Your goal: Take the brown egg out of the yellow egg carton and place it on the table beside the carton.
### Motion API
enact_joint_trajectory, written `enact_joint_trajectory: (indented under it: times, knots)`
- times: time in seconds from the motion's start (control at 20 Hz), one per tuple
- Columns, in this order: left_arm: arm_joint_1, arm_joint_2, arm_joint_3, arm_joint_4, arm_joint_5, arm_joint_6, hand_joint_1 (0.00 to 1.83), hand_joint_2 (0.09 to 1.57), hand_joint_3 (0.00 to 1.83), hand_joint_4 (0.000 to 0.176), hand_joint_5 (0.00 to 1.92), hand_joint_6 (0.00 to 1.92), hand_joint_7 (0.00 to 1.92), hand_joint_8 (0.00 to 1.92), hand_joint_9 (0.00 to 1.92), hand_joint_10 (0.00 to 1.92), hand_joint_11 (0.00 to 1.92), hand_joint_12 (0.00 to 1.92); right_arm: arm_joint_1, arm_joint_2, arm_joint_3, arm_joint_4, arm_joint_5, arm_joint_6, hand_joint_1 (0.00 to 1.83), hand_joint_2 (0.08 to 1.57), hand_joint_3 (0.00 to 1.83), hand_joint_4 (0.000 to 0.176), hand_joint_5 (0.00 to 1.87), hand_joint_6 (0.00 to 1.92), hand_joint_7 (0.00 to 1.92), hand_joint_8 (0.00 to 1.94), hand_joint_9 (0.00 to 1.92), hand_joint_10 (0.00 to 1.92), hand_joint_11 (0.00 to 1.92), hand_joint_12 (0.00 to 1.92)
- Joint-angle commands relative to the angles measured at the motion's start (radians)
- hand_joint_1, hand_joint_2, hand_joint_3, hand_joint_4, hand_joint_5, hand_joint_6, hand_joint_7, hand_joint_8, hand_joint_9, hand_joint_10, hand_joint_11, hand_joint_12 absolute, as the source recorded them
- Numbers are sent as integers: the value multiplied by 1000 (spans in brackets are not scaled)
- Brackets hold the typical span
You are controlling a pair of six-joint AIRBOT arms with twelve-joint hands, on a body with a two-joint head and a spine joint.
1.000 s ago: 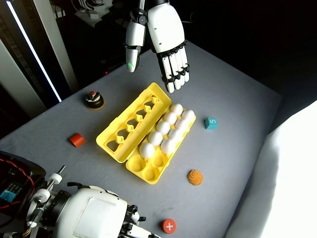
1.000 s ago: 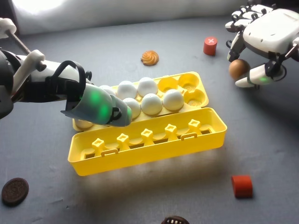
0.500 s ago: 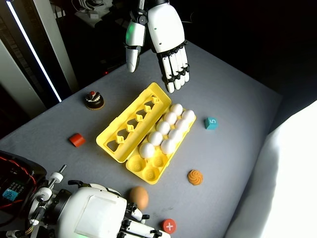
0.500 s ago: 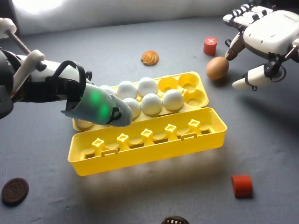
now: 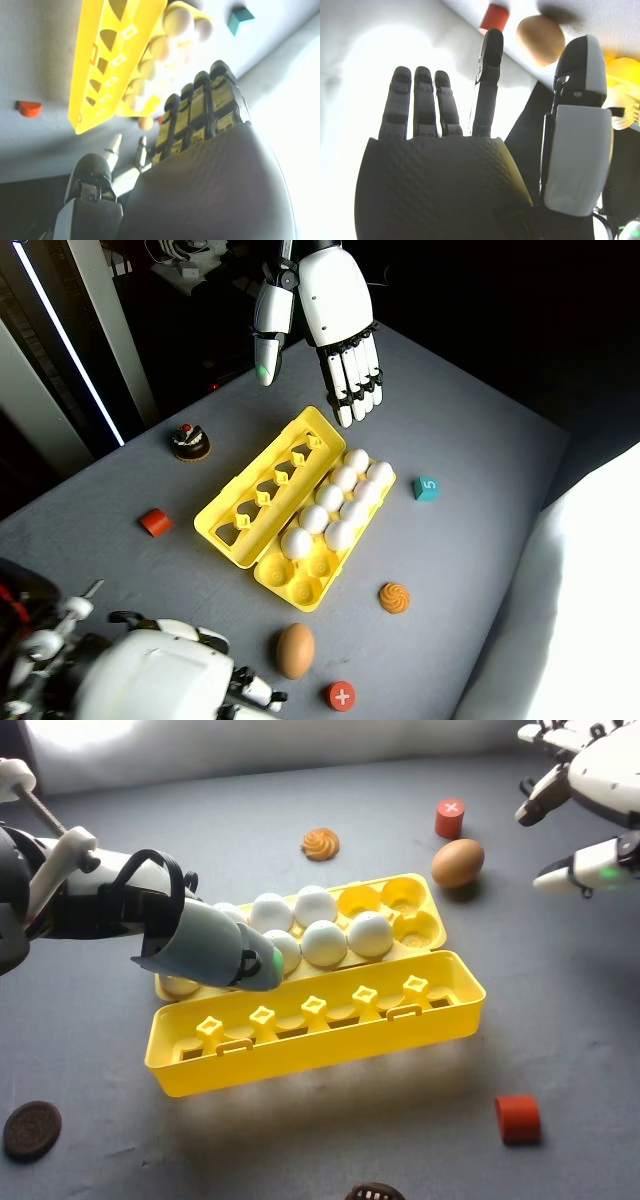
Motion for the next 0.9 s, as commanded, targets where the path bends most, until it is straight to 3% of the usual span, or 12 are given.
enact_joint_trajectory:
  times: [0.0,0.05,0.1,0.15,0.25,0.35,0.45,0.5,0.55,0.6,0.8,0.85]
  knots:
    - [-4,4,-3,59,-30,-5,0,1206,0,0,59,9,12,4,0,0,0,0,14,32,-21,-14,116,-6,739,907,6,155,813,9,18,1,15,5,3,14]
    - [-4,4,-3,59,-30,-5,0,1207,0,0,59,9,11,4,0,0,0,0,14,72,-64,-12,122,-18,756,915,8,138,806,6,10,0,4,1,0,2]
    - [-4,4,-3,59,-30,-5,0,1208,0,0,52,5,9,2,0,0,0,0,15,116,-109,8,124,-38,736,918,9,148,803,4,9,0,7,2,0,0]
    - [-4,4,-3,59,-30,-5,0,1208,0,0,47,3,2,0,0,0,0,0,22,175,-167,50,116,-57,773,919,7,116,825,12,49,14,21,8,0,0]
    - [-5,4,-2,61,-30,-5,0,1207,0,0,53,4,7,3,0,0,0,0,33,265,-258,95,88,-98,715,921,3,138,815,4,115,11,64,14,4,3]
    - [-5,4,-2,68,-30,-5,0,1206,0,0,40,0,1,0,0,0,0,0,44,371,-368,102,75,-121,769,881,0,96,863,5,363,8,217,24,51,51]
    - [-5,4,1,72,-30,-5,0,1207,0,0,41,1,7,2,0,0,0,0,68,474,-468,169,44,-168,740,895,2,85,930,10,592,37,400,24,1,577]
    - [-5,4,1,72,-30,-5,0,1212,2,0,46,3,5,1,0,0,0,0,76,501,-493,191,31,-186,798,890,0,0,856,604,680,788,527,855,144,1338]
    - [-6,4,2,72,-30,-5,0,1213,3,0,47,3,5,1,0,0,0,0,85,548,-538,214,18,-213,808,890,0,0,748,960,619,1155,476,1233,136,1604]
    - [-6,3,2,72,-30,-5,0,1211,2,0,39,0,0,0,0,0,0,0,89,590,-577,233,12,-221,875,866,0,0,667,1729,620,1784,499,1783,287,1858]
    - [-9,3,4,77,-30,-5,0,1209,0,0,44,5,0,0,0,0,0,0,115,695,-691,301,1,-305,1029,926,11,0,1251,1921,1242,1941,1233,1921,1162,1921]
    - [-9,3,4,78,-30,-5,0,1210,1,0,51,7,0,0,0,0,0,0,116,714,-715,312,7,-334,1088,1005,8,0,1132,1578,1333,1941,1348,1921,1351,1921]
